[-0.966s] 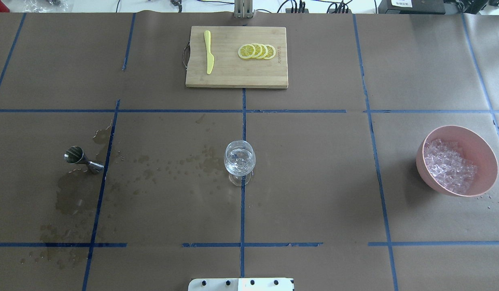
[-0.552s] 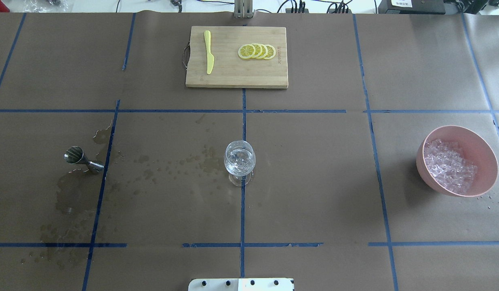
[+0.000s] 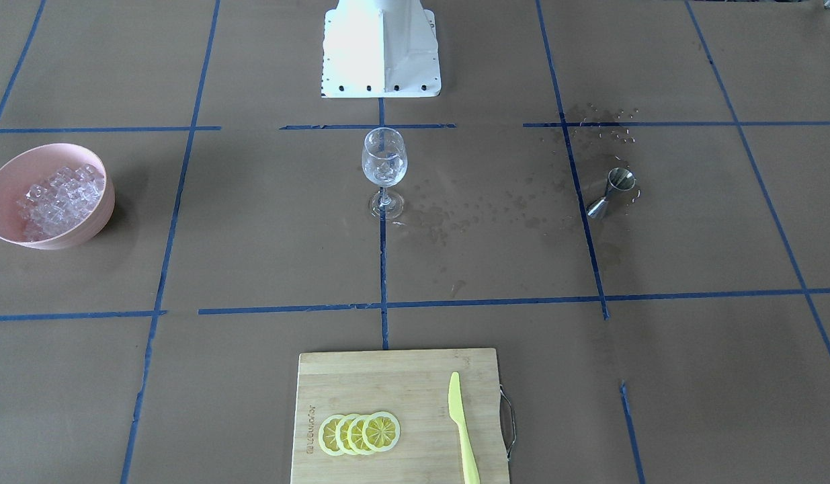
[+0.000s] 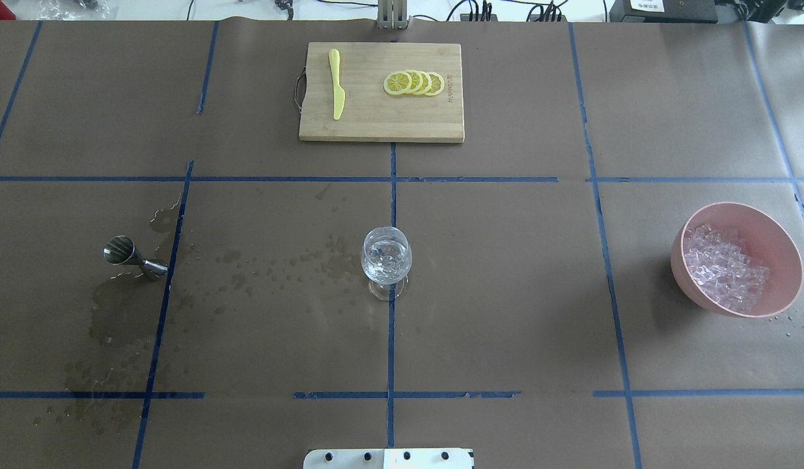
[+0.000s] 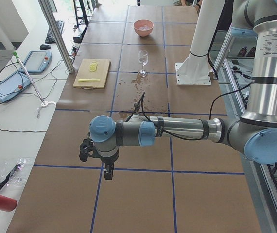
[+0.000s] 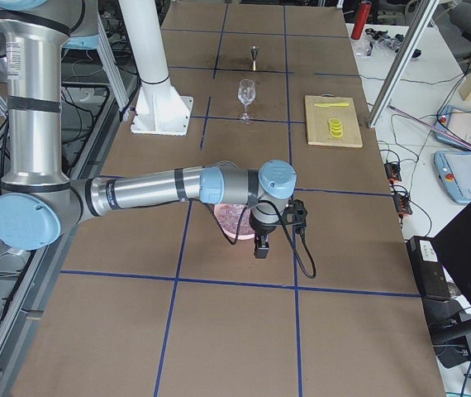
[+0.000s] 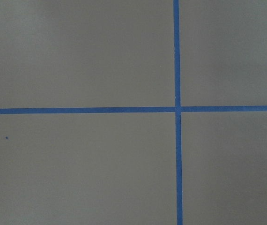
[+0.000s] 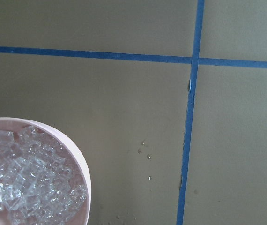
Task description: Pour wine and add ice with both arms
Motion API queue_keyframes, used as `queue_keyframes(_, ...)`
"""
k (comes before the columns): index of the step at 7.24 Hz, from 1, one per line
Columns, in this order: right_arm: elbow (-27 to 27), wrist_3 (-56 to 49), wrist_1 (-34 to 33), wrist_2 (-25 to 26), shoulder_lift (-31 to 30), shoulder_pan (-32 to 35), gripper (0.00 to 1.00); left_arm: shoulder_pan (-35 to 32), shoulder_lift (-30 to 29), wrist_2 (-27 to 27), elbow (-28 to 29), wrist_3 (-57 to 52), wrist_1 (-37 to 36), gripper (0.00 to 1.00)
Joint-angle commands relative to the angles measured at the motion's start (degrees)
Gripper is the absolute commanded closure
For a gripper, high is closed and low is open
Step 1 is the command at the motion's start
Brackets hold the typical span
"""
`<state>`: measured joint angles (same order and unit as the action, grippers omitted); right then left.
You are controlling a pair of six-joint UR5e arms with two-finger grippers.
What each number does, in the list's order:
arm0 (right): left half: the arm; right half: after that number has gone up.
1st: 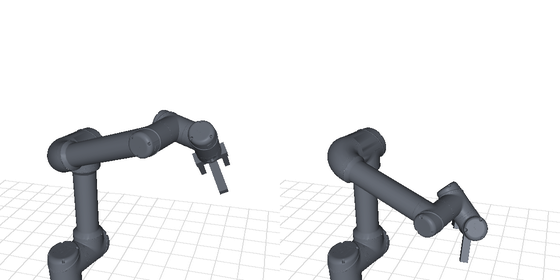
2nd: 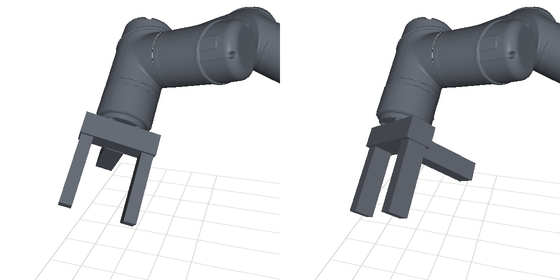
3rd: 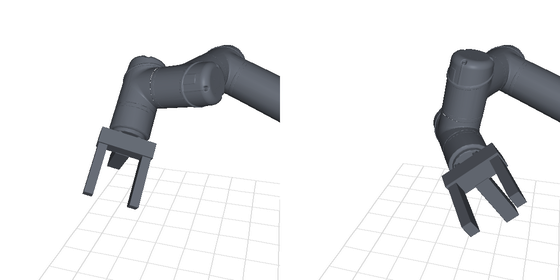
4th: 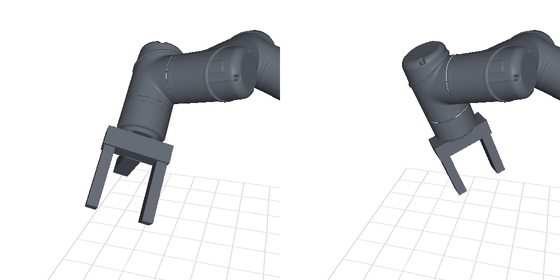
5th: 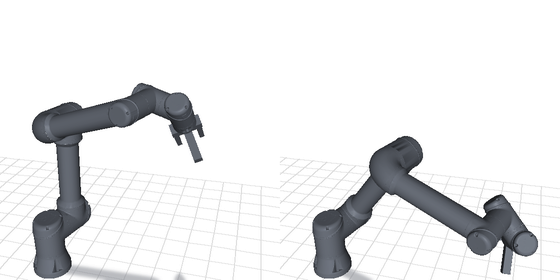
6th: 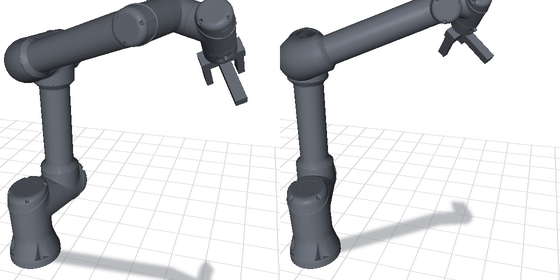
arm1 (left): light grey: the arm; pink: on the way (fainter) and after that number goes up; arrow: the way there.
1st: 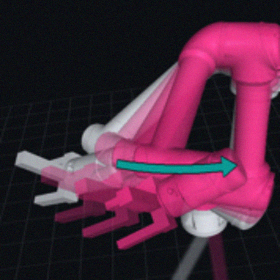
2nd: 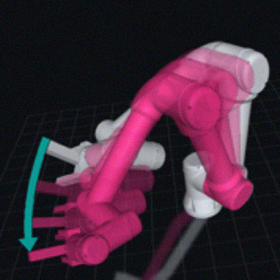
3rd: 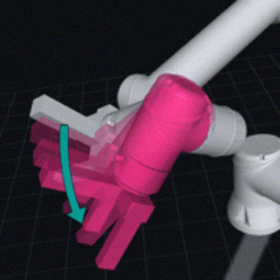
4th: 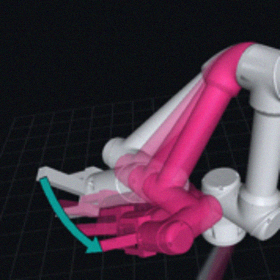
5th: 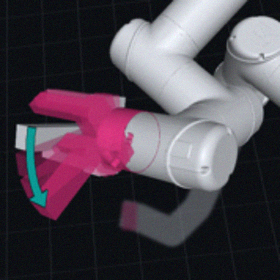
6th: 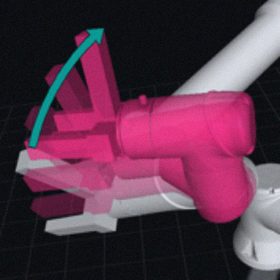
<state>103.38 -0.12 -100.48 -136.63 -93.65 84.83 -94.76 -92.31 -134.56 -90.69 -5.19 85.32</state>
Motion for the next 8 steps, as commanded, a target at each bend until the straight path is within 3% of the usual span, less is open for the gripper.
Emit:
queue_keyframes(1, -2.1, -0.1, 2.7, 0.1, -0.7, 0.1, 0.0, 2.4, 0.0, 0.1, -0.1, 0.0, 0.0, 0.0)
queue_keyframes(4, -4.7, -0.7, 4.8, 0.1, -0.7, 5.2, 0.0, 2.8, -0.3, 0.1, -0.3, -0.1, 0.1, 0.0)
queue_keyframes(6, -4.8, -0.2, 11.2, 2.0, -0.8, 6.3, 0.0, 2.7, -0.5, 0.1, -0.3, -0.1, 0.0, 0.0)
queue_keyframes(8, -4.8, 0.0, 11.3, 2.2, 0.0, 6.6, 0.0, 2.7, -0.6, 0.2, -0.8, 0.0, 0.0, 0.0)
